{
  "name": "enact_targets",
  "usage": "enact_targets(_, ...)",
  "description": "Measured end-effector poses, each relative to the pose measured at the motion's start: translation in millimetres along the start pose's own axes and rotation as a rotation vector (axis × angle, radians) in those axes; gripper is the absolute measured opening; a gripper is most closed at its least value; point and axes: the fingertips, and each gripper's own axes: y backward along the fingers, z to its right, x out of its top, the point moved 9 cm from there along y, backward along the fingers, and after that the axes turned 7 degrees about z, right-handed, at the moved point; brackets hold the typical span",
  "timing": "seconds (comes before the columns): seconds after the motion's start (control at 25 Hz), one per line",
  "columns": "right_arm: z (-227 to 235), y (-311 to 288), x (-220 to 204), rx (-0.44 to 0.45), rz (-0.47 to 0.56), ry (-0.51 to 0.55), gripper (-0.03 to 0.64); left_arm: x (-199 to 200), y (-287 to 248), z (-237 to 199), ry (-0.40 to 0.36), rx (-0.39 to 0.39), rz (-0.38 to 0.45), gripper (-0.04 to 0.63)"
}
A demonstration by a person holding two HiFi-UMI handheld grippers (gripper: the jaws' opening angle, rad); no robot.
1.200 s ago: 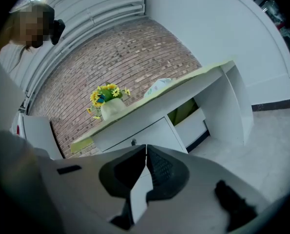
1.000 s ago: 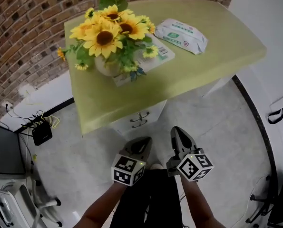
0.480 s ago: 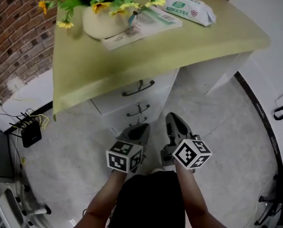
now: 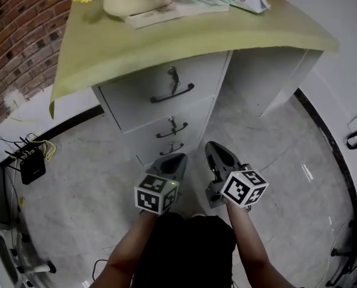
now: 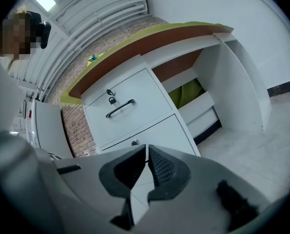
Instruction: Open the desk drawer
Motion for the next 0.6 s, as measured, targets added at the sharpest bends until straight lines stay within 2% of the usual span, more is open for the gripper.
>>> enact_targets(0.36, 33, -5, -54, 0.029, -0.042, -0.070, 0.014, -53, -14, -33, 0.121, -0.005, 0.107, 0.009)
enact_targets(0.6, 56, -13, -88, 0.033, -0.069, -0.145, 0.014, -81, -31, -41, 0.281, 0.026, 0.202, 0.009)
